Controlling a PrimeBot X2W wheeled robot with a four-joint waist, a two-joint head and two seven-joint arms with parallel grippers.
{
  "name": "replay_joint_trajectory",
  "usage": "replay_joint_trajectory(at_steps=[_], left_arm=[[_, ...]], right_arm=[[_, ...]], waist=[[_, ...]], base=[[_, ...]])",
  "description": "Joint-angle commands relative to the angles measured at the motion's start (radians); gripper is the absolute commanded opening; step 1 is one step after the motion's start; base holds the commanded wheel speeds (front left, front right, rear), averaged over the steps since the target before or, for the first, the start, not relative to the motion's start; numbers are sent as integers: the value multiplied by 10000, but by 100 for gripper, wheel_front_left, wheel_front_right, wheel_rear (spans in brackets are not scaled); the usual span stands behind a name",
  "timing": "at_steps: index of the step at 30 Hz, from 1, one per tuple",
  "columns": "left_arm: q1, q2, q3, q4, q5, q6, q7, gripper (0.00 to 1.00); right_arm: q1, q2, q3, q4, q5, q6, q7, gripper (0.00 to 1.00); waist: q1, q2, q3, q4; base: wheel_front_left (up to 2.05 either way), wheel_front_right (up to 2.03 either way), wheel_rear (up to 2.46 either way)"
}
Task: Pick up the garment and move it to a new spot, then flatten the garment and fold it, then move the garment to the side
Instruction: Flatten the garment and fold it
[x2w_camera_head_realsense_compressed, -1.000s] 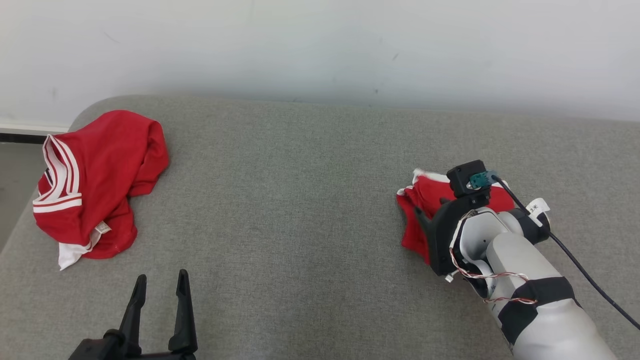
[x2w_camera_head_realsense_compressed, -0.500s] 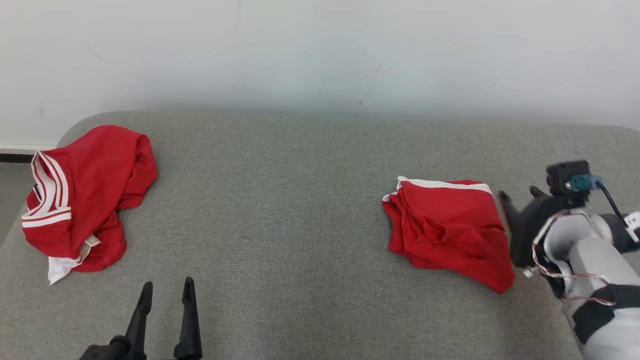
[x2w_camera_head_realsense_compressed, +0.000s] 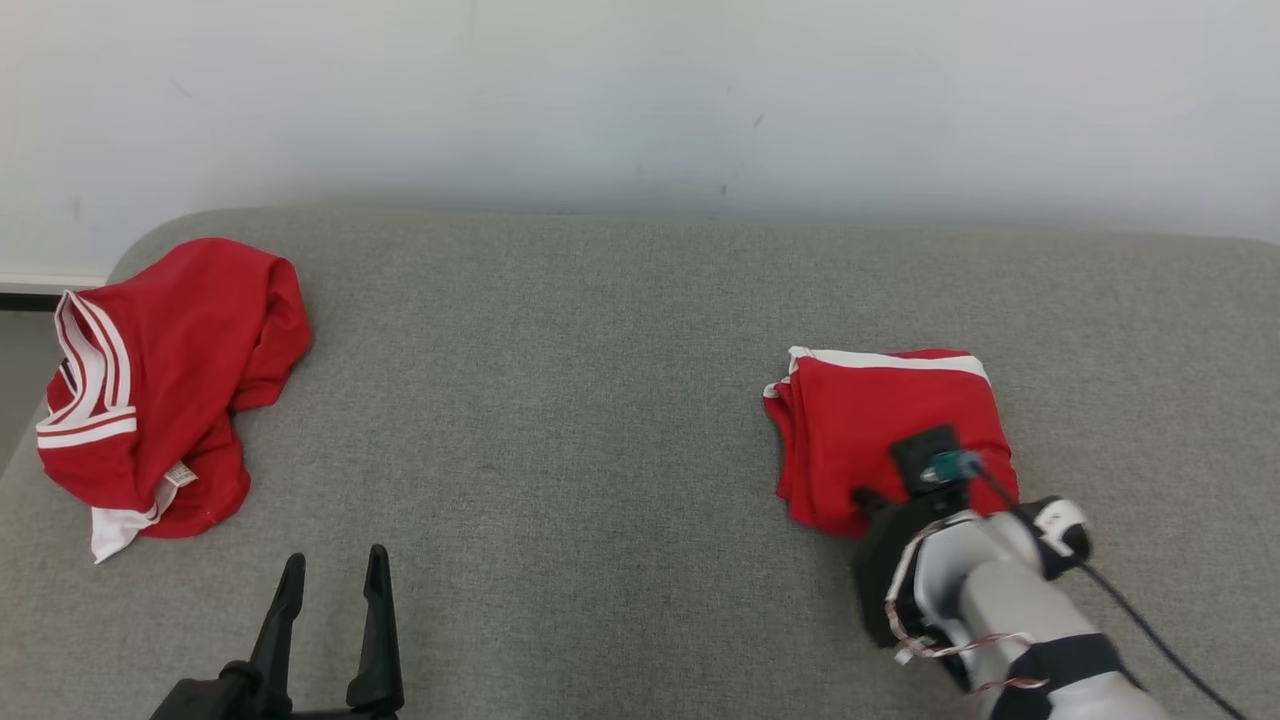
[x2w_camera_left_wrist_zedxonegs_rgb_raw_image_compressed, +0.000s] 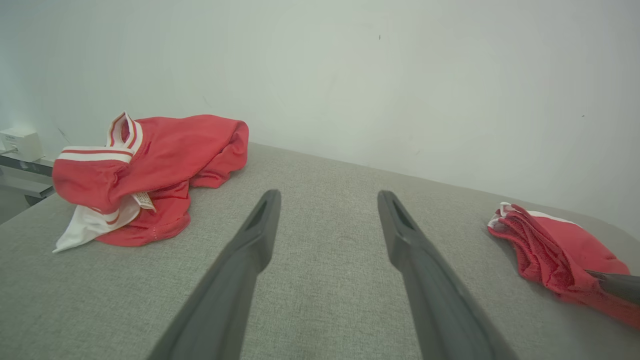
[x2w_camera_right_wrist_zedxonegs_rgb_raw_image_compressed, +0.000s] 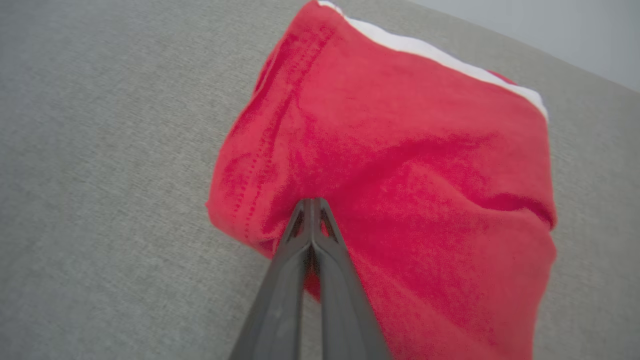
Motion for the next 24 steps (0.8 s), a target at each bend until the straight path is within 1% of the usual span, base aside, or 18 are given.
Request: replay_joint_trajectory(at_steps=[1, 5, 9, 10, 11, 13, 16, 17, 18, 19, 24], left_arm=[[-27, 6, 63, 30, 0, -12, -10, 100], [52, 4, 73, 49, -51, 16, -9, 100], [129, 6, 100, 44, -69, 36, -10, 100], [147, 4, 113, 53, -66, 48, -10, 100], [147, 4, 113, 53, -66, 48, -10, 100], [178, 6, 153, 82, -46, 75, -9, 100], [173, 6, 251, 147, 69, 84, -10, 100], [161, 4, 283, 171, 107, 101, -10, 100], [134, 6, 348, 188, 132, 133, -10, 100], [91, 6, 395, 172, 167, 154, -9, 100], [77, 4, 640, 93, 123, 253, -10, 100]], right_arm=[[75, 225, 629, -78, 317, -27, 148, 0], [308, 445, 1908, -489, 1057, -27, 358, 0], [411, 492, 2727, -1034, 1891, -27, 390, 0], [408, 486, 2793, -1228, 2123, -27, 255, 0], [408, 486, 2793, -1228, 2123, -27, 255, 0], [449, 396, 2702, -1593, 2482, -27, -123, 0], [649, 218, 2178, -2120, 2739, -27, -961, 0], [739, 179, 1926, -2273, 2756, -27, -1256, 37], [845, 129, 1624, -2419, 2731, -27, -1560, 81], [972, 82, 1307, -2584, 2633, -27, -1869, 100], [1793, -35, 8, -3588, 1958, -27, -3140, 100]], waist=[[-1, -1, -109, -29], [-1, -1, -240, -96], [-1, -1, -335, -192], [-1, -1, -375, -224], [-1, -1, -375, -224], [-1, -1, -453, -291], [-1, -1, -606, -423], [-1, -1, -644, -466], [-1, -1, -691, -528], [-1, -1, -730, -583], [-1, -1, -883, -950]], base=[[0, 0, 0], [0, 0, 0], [0, 0, 0], [0, 0, 0], [0, 0, 0], [0, 0, 0], [0, 0, 0], [0, 0, 0], [0, 0, 0], [0, 0, 0], [0, 0, 0]])
